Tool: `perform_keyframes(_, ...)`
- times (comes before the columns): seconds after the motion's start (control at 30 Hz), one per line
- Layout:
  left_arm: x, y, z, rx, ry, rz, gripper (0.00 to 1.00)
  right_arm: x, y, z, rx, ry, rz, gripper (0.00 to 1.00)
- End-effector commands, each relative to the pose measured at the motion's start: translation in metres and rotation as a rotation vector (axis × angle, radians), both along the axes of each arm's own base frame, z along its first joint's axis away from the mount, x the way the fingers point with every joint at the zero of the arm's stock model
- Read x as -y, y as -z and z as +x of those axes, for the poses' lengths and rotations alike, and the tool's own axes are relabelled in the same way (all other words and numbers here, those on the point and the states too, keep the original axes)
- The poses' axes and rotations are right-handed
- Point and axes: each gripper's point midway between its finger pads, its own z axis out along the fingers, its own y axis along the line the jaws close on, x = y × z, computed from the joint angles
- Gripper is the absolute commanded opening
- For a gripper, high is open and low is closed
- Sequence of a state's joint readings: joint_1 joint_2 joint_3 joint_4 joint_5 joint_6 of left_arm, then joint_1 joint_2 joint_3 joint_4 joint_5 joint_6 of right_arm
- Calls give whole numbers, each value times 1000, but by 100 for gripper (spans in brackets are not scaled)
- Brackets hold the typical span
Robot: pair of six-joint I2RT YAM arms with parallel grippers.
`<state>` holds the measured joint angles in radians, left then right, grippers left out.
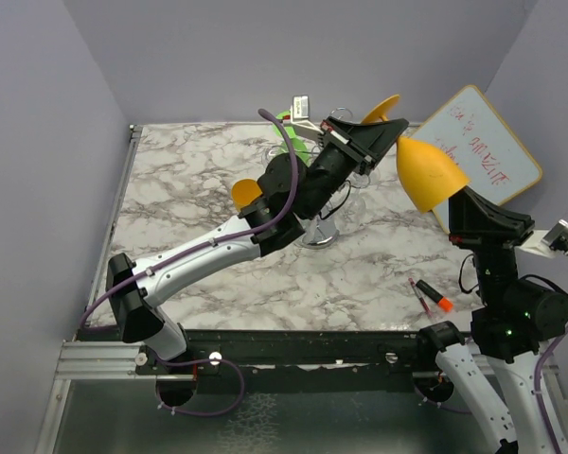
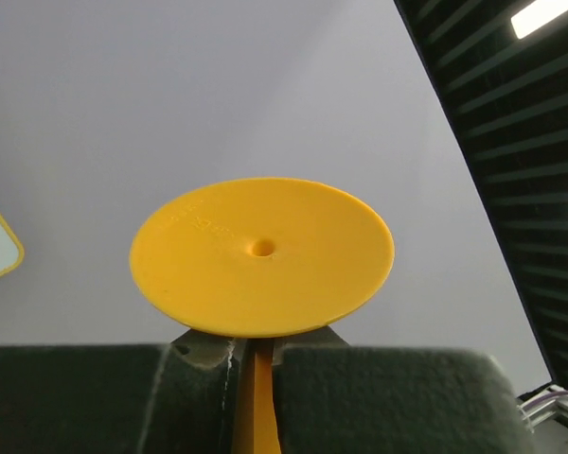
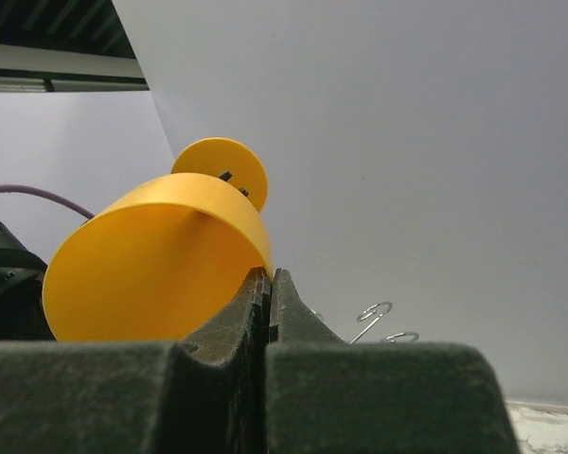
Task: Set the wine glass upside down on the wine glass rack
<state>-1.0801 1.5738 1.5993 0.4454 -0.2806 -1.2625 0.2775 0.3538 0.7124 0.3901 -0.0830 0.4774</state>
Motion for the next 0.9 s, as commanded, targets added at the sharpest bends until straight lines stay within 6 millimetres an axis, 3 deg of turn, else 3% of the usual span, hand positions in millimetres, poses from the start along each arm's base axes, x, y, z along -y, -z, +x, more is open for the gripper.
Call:
perform_keyframes(0.0, -10, -12, 1, 123, -71, 6, 0, -8, 6, 3, -47, -23, -57, 5)
perform_keyframes(0.13, -14, -19, 4, 291, -185, 80, 0, 2, 15, 13, -122, 39, -44, 32)
perform_keyframes(0.23, -6, -20, 2, 453, -243, 188, 0, 22, 27, 27, -226, 140, 17, 44)
perform_keyframes(0.43, 2, -13, 3, 707, -355, 375, 0, 46, 55, 43, -388, 287, 14, 51)
perform_keyframes(0.63, 6, -2, 6, 907, -448, 535, 0, 65, 58, 49, -541, 376, 101, 61)
perform_keyframes(0.7, 3, 4, 16, 903, -502, 590, 0, 64, 65, 58, -646, 389, 77, 62)
perform_keyframes(0.87, 5, 15, 29, 939, -529, 657, 0, 40, 42, 65, -651, 274, 39, 64)
